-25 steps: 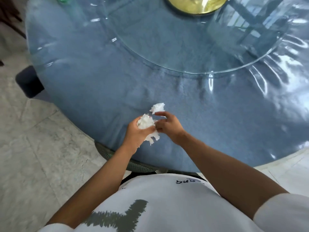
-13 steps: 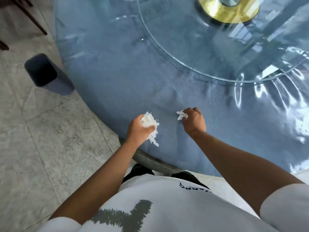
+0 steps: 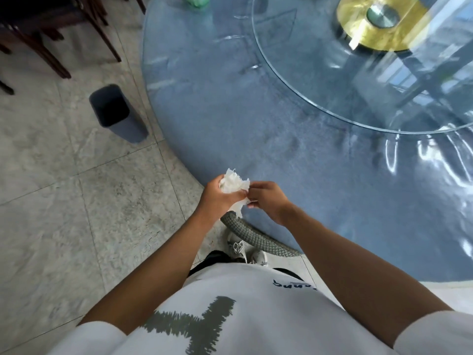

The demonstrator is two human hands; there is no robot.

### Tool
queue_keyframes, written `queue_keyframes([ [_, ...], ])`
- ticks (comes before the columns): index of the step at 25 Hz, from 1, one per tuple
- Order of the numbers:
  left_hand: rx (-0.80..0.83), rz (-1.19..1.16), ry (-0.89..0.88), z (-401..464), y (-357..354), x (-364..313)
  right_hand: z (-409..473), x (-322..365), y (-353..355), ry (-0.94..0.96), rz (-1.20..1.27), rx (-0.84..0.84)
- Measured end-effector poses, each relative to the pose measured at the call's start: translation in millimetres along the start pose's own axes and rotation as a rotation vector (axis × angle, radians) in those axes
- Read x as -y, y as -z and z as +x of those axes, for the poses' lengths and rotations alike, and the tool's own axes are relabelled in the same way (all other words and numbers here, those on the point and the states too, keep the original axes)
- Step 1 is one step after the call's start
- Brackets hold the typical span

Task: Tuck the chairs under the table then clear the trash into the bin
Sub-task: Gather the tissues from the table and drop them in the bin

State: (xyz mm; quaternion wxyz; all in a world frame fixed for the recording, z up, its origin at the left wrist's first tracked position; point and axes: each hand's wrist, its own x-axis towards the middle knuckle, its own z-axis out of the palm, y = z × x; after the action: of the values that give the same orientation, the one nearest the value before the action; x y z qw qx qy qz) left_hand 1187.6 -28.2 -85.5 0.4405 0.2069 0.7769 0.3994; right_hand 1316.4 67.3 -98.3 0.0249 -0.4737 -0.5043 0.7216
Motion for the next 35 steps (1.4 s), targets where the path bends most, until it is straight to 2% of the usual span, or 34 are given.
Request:
queue_keyframes([
  [4, -0.102, -0.019, 0.039, -22.5, 11.9, 15.9, -5.5, -1.3, -14.8, 0.012, -0.143, 0.085],
  [7, -0.225, 0.025, 0.099, -31.5, 33.9, 28.6, -3.1, -9.3, -36.1, 0.130, -0.355, -0.032],
  [12, -0.321, 0.145, 0.201, -30.8, 94.5, 60.6, 9.7, -16.3, -83.2, 0.430, -0.891, -0.171],
  [16, -0.366, 0.131, 0.255, -15.2, 174.5, 96.0, 43.4, -11.3, -157.1, 0.341, -1.121, -0.086],
  [18, -0.362, 0.109, 0.255, -9.9, 191.1, 100.9, 52.1, -8.7, -169.5, 0.312, -1.154, -0.053],
  [22, -0.386, -0.034, 0.332, 21.3, 306.2, 141.1, 99.7, 21.0, -304.8, 0.337, -1.109, 0.092],
  [25, -0.374, -0.056, 0.335, 41.4, 365.3, 155.5, 123.4, 43.2, -380.7, 0.376, -1.076, 0.124],
  [29, -0.356, -0.039, 0.320, 84.0, 427.3, 157.9, 161.0, 72.0, -438.3, 0.372, -1.083, 0.116],
  [35, -0.255, 0.083, 0.311, 189.4, 515.9, 129.9, 268.3, 126.7, -480.1, 0.348, -1.113, 0.070],
])
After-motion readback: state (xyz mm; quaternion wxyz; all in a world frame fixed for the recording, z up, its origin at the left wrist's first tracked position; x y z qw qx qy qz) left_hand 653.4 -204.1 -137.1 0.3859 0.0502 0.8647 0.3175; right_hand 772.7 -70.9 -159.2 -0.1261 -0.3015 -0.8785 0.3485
